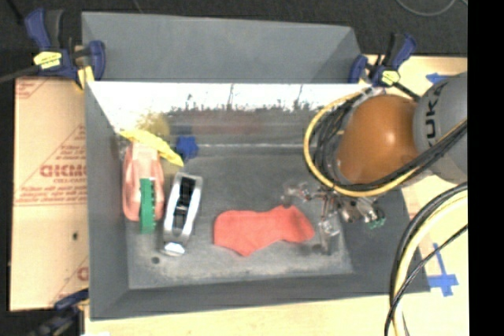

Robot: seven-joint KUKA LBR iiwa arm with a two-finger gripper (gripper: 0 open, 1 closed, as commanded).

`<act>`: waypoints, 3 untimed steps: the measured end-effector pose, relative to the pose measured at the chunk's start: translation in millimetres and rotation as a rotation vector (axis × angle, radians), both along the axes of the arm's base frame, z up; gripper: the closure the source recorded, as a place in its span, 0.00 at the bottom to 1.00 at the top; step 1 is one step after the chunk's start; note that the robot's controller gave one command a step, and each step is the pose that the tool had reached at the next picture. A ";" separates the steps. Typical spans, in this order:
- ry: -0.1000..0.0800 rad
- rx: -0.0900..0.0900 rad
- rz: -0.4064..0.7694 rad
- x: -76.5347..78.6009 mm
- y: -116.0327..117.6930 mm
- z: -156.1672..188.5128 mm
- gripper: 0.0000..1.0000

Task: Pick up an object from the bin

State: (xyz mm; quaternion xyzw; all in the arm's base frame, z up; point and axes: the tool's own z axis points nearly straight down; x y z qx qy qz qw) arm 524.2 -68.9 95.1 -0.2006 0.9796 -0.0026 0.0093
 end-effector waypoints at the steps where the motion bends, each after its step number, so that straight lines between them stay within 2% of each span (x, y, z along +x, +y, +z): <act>1: -0.002 -0.004 0.136 -4.3 -44.3 14.8 0.00; 2: -0.007 -0.002 0.023 22.4 4.8 -8.1 0.00; 3: -0.002 0.005 -0.033 29.0 47.8 -14.9 0.00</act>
Offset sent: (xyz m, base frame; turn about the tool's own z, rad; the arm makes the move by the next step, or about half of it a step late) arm 0.0387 0.0425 -0.0251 0.0235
